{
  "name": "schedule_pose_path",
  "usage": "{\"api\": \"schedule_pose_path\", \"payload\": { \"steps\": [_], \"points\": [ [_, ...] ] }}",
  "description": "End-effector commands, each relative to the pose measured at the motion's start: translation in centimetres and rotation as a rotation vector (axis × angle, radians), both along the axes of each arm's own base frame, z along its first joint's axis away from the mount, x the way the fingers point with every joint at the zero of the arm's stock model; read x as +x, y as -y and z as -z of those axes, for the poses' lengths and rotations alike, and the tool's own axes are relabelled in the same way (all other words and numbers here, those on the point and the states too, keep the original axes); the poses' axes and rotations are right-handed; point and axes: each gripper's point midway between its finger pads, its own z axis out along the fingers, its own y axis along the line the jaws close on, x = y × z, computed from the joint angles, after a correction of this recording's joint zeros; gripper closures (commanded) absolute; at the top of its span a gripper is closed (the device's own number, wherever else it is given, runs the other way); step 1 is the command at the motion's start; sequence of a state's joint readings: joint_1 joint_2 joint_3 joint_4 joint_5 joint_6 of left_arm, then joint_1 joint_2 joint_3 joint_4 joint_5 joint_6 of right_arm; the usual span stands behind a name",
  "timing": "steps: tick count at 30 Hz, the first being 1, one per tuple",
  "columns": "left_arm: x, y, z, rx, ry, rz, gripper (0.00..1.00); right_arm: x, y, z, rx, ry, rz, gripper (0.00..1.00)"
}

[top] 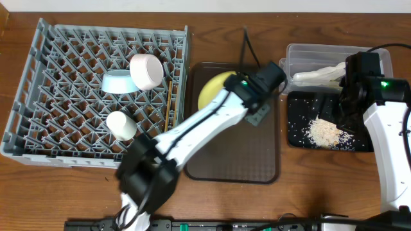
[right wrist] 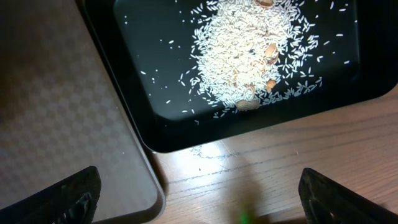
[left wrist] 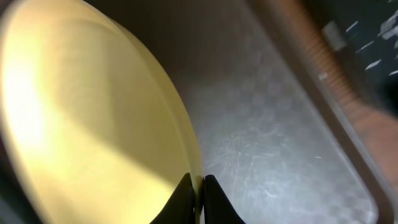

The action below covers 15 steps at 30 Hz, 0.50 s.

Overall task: Sort waste into correct bins and load items into the dishwasher
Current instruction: 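Reach the left gripper to the yellow plate and grasp its edge, then lift the yellow plate with the left gripper and stand it upright in the rack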

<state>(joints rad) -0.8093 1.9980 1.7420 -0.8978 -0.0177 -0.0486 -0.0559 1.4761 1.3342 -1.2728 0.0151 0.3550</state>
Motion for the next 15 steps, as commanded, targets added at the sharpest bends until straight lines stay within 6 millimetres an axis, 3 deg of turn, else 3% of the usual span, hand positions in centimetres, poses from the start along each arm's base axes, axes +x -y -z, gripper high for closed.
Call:
{"api": "schedule_pose_path", "payload": {
  "steps": [1,5,9,15],
  "points": [
    [1.3,-1.5,-5.5,-0.088,0.083,-0.053,0.92,0.2,0.1,-1.0,-0.007,0.033,-0.009,0.01],
    [2.2,-3.7,-9.9,-0.168,0.150,-0.111,0.93,0.3,0.2,-1.0,-0.007,0.033,-0.009,0.01],
    [3.2,-7.4,-14.9,-0.273,0.218,-0.198,0.92,0.3,0.2,-1.0,-0.007,0.033,-0.009,0.01],
    [3.5,-10.7,-18.7,-0.524,0.130,-0.267,0.93,0.3,0.2,-1.0,-0.007,0.033,-0.009,0.01]
  ]
}}
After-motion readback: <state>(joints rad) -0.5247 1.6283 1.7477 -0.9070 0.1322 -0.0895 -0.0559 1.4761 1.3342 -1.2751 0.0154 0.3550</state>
